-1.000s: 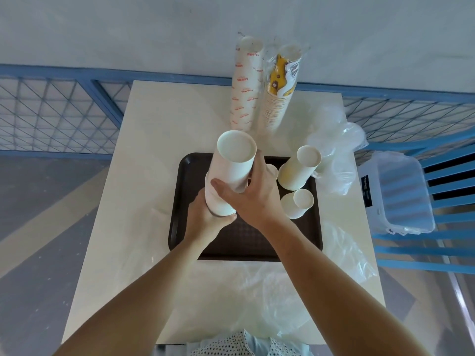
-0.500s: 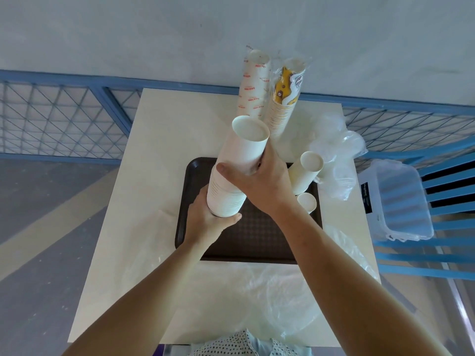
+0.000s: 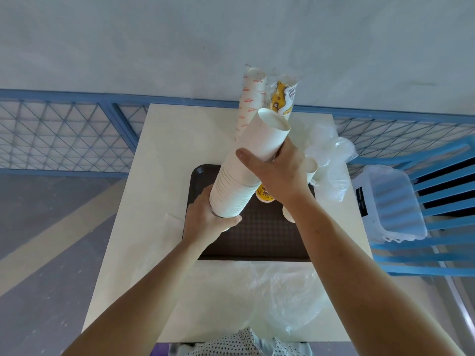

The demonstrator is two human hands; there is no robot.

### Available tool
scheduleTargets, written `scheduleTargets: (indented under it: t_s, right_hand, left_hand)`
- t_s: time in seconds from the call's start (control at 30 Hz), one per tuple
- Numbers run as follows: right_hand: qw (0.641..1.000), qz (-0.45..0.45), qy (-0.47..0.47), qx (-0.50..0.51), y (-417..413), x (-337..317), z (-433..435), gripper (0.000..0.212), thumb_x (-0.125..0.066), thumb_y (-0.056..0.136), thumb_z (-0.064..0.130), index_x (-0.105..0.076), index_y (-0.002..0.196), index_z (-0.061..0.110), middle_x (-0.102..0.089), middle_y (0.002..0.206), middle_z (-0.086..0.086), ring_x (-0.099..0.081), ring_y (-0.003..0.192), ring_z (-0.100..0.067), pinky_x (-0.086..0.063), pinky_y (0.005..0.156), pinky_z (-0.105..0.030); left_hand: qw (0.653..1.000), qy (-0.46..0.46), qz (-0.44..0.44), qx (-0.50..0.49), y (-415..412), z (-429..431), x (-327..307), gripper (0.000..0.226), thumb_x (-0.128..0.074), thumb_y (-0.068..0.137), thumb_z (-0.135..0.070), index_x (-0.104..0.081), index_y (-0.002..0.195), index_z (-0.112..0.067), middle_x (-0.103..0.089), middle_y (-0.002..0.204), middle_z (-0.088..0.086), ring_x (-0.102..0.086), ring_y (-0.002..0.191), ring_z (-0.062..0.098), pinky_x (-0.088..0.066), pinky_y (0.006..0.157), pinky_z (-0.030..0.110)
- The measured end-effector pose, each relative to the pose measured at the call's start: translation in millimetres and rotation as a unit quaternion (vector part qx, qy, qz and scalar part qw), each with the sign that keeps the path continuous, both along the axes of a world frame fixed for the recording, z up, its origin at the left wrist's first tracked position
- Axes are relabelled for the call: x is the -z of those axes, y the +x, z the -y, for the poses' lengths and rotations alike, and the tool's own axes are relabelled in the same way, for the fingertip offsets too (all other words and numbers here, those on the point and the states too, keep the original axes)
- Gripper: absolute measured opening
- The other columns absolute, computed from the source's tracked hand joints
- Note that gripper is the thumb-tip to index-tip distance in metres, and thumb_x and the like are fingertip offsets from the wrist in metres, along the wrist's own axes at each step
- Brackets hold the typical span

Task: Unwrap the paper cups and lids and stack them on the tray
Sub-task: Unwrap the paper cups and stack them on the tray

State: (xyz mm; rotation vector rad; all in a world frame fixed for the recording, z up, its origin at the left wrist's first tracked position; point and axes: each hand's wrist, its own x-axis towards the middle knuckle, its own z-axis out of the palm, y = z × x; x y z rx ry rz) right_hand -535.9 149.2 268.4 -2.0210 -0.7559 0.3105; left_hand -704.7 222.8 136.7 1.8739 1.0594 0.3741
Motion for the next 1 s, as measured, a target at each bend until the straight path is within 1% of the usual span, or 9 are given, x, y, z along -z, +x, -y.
scheduleTargets:
  t_s: [0.1,0.17,0.27,0.37,0.47,0.67,0.73,0.8,1.0]
  right_hand:
    - [1.000,0.007,0.000,0.013,-2,-2,2,0.090,-0.072,0.060,0.080,-0.060,0.129,0.023,-0.069,0.109,0.015,-0.066,0.099,-0.008,-0.058,0.082,-0.029]
    - [1.000,0.004,0.001,0.026,-3,-1,3,0.083,-0.079,0.065,0.073,-0.061,0.127,0.021,-0.067,0.104,0.017,-0.065,0.096,-0.006,-0.055,0.078,-0.022]
    - [0.999,0.004,-0.002,0.042,-3,0,3,0.072,-0.085,0.072,0.061,-0.059,0.126,0.021,-0.058,0.093,0.026,-0.059,0.087,0.001,-0.042,0.069,-0.009]
    - [0.999,0.008,0.002,0.051,-5,0,3,0.071,-0.086,0.074,0.057,-0.059,0.127,0.020,-0.057,0.096,0.023,-0.057,0.082,0.004,-0.038,0.064,-0.001]
    - [0.998,0.014,-0.004,0.056,-5,-4,2,0.067,-0.085,0.076,0.055,-0.058,0.126,0.019,-0.054,0.092,0.025,-0.048,0.075,0.016,-0.031,0.065,0.008]
    - [0.998,0.019,0.001,0.068,-5,-14,-3,0.062,-0.085,0.074,0.059,-0.059,0.117,0.023,-0.056,0.083,0.025,-0.053,0.074,0.011,-0.035,0.055,0.001]
    - [0.997,0.020,0.013,0.073,-4,-18,-4,0.064,-0.085,0.073,0.060,-0.060,0.119,0.022,-0.059,0.088,0.022,-0.059,0.081,0.000,-0.034,0.059,-0.001]
    - [0.997,0.026,0.028,0.074,-3,-21,-5,0.067,-0.084,0.072,0.061,-0.061,0.121,0.022,-0.063,0.093,0.019,-0.062,0.089,-0.005,-0.041,0.064,-0.008]
    - [0.996,0.042,0.025,0.068,-1,-24,-8,0.069,-0.083,0.071,0.065,-0.060,0.121,0.022,-0.066,0.099,0.013,-0.063,0.093,-0.010,-0.047,0.069,-0.019]
  left_hand:
    - [1.000,0.023,0.000,0.000,-2,1,-1,0.087,-0.098,0.059,-0.035,-0.054,0.134,-0.037,-0.069,0.098,-0.030,-0.062,0.086,-0.016,-0.053,0.080,0.025]
    - [0.999,0.045,-0.006,0.000,-3,0,-3,0.089,-0.097,0.059,-0.038,-0.054,0.137,-0.033,-0.070,0.106,-0.022,-0.061,0.089,-0.004,-0.054,0.086,0.035]
    - [0.997,0.070,-0.020,0.003,-6,-3,-4,0.092,-0.095,0.057,-0.045,-0.053,0.138,-0.034,-0.070,0.114,-0.013,-0.064,0.102,0.014,-0.054,0.092,0.043]
    - [0.996,0.083,-0.029,0.007,-8,-6,-5,0.091,-0.091,0.056,-0.051,-0.051,0.136,-0.037,-0.069,0.114,-0.013,-0.065,0.102,0.016,-0.054,0.092,0.046]
    - [0.995,0.093,-0.036,0.006,-9,-9,-6,0.089,-0.091,0.057,-0.050,-0.052,0.135,-0.036,-0.069,0.114,-0.013,-0.063,0.102,0.016,-0.054,0.091,0.047]
    - [0.995,0.097,-0.036,0.004,-8,-13,-7,0.090,-0.087,0.056,-0.054,-0.050,0.137,-0.038,-0.069,0.117,-0.014,-0.063,0.103,0.016,-0.053,0.092,0.046]
    - [0.995,0.090,-0.038,0.002,-8,-13,-6,0.091,-0.085,0.055,-0.056,-0.049,0.137,-0.040,-0.069,0.117,-0.014,-0.063,0.102,0.016,-0.053,0.093,0.043]
    - [0.995,0.089,-0.036,0.003,-8,-14,-5,0.092,-0.083,0.054,-0.058,-0.049,0.138,-0.040,-0.069,0.117,-0.014,-0.063,0.102,0.016,-0.052,0.094,0.042]
    - [0.995,0.096,-0.028,0.001,-7,-15,-4,0.093,-0.084,0.055,-0.056,-0.048,0.139,-0.038,-0.069,0.117,-0.014,-0.064,0.103,0.015,-0.049,0.093,0.038]
